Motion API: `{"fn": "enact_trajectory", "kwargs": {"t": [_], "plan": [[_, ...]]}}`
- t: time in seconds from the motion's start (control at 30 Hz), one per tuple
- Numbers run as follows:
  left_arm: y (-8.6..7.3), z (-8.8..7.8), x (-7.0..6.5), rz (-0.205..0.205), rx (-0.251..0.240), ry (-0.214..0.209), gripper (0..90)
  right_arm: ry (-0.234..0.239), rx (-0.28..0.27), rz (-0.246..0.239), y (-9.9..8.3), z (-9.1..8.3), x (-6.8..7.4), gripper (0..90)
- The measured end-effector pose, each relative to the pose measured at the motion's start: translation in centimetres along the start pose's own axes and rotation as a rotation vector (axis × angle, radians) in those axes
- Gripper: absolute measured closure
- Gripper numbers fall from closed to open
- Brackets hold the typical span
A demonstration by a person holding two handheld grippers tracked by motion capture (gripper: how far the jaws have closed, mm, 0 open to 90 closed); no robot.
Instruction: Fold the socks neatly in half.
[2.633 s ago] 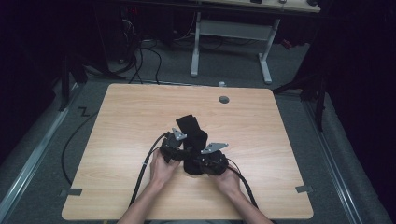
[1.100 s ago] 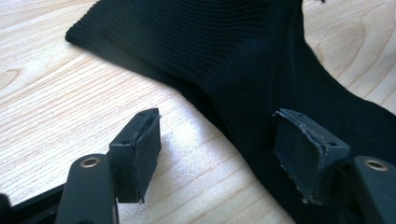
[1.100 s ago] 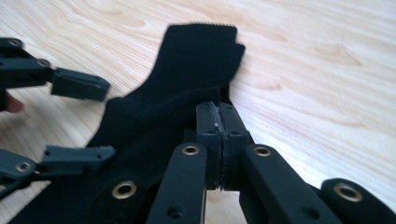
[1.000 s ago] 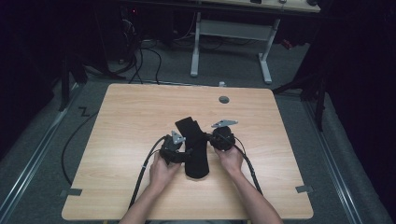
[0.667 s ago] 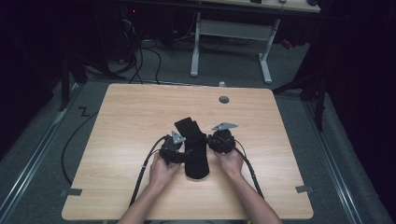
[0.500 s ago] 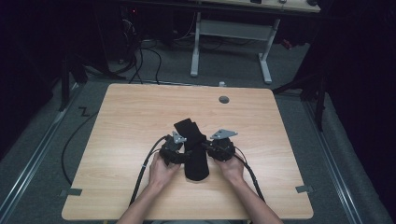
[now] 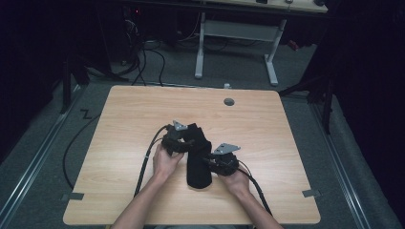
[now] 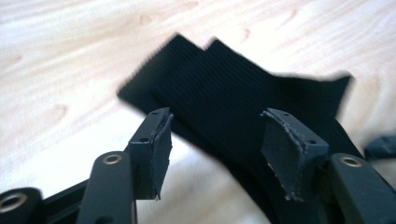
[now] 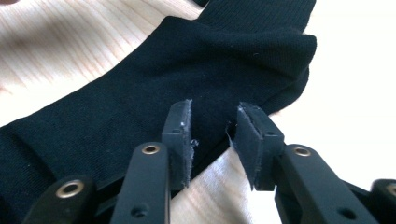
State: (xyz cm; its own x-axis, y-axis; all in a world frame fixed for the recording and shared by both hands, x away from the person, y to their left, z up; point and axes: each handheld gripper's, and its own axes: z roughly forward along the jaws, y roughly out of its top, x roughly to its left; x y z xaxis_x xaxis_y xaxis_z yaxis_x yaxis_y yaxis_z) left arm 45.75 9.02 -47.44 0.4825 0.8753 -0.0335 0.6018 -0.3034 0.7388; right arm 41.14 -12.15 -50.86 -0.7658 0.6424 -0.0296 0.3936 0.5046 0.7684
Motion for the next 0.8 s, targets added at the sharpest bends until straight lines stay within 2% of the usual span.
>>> {"fn": "enact_trajectory", "kwargs": {"t": [0.1, 0.2, 0.3, 0.4, 0.5, 0.6, 0.67, 0.8], "plan": [[0.6, 0.6, 0.0, 0.013, 0.007, 0.012, 44.2, 0.001, -0.001, -0.002, -0.1, -0.1, 0.1, 64.1], [1.5, 1.6, 0.3, 0.013, 0.025, 0.014, 45.6, 0.020, 0.006, 0.027, -0.2, -0.1, 0.0, 61.8], [2.1, 2.2, 0.3, 0.024, 0.042, 0.018, 45.4, 0.013, 0.007, 0.028, -0.2, -0.2, 0.2, 61.4], [2.6, 2.3, 0.1, 0.043, 0.025, 0.031, 44.7, 0.007, 0.007, 0.037, -0.3, -0.3, 0.4, 60.0], [2.9, 2.6, 0.1, 0.062, 0.028, 0.039, 43.2, 0.007, 0.008, 0.035, -0.3, -0.3, 0.5, 58.9], [3.3, 2.9, 0.3, 0.081, 0.029, 0.029, 43.1, 0.005, 0.007, 0.037, -0.4, -0.4, 0.6, 57.4], [3.3, 2.9, 0.5, 0.073, 0.015, 0.012, 43.9, 0.002, 0.009, 0.040, -0.4, -0.5, 0.8, 56.5], [2.9, 3.3, 0.9, 0.062, 0.034, -0.003, 46.6, 0.000, 0.009, 0.040, -0.5, -0.5, 0.8, 55.7]]}}
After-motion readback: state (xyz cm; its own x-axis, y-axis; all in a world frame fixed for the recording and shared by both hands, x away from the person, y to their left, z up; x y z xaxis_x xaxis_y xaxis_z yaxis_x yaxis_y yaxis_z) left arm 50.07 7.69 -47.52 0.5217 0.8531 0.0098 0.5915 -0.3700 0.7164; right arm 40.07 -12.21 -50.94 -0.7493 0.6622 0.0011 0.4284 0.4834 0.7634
